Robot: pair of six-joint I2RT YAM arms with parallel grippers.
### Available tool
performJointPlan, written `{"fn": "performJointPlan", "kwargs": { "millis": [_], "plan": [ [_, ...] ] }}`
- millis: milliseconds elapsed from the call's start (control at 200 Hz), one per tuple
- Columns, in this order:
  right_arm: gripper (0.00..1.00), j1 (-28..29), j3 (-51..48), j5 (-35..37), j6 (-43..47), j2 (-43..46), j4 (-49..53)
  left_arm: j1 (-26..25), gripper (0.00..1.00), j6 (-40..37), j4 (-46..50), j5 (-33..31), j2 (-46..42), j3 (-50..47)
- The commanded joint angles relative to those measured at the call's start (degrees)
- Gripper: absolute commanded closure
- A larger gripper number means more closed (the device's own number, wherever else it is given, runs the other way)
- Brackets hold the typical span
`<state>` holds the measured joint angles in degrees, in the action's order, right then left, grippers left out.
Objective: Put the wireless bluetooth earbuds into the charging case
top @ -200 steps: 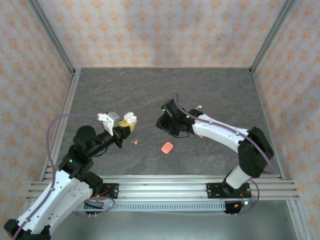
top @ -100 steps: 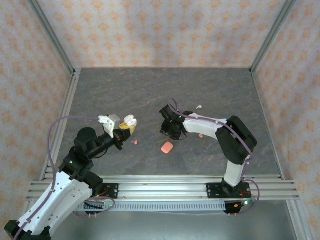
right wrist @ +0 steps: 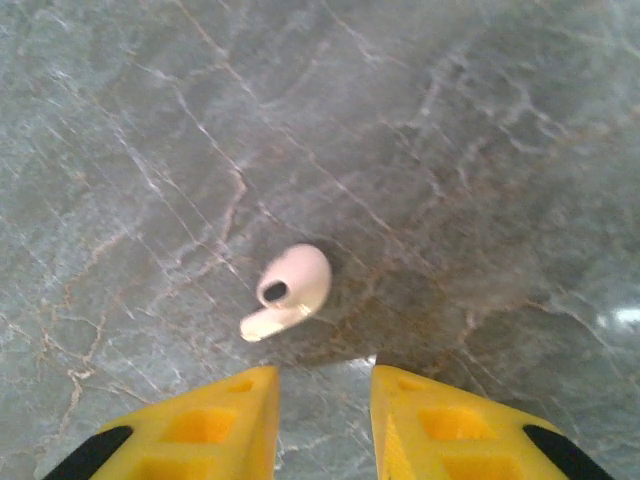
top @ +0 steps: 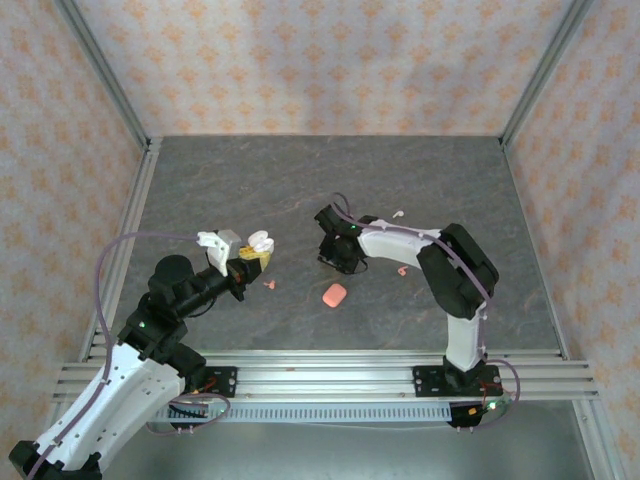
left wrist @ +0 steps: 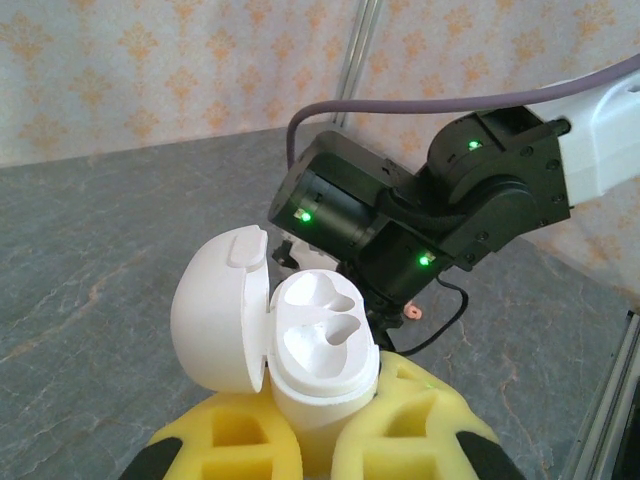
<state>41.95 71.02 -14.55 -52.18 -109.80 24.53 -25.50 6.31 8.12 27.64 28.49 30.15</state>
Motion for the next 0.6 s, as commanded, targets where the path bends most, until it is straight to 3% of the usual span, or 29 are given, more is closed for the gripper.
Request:
{"fn": "performJointPlan", "kwargs": {
  "millis": [0,310,595],
  "plan": [
    [0.7,-0.6,2.6,2.5,2.0,-1.9,1.7,0.0,1.0,-0.8,0.2,0.5,-0.7,-0.4],
    [0.71,-1.8,5.2,4.3,4.3,-4.3,4.5,0.0,1.0,-1.6,1.9,0.3,-1.3,-0.3],
    [0.79,-2.9,7.9,6.4,9.1,-5.7,8.3,0.0,1.0,-1.7,2.1,0.3,-1.6,-0.3]
  ]
}}
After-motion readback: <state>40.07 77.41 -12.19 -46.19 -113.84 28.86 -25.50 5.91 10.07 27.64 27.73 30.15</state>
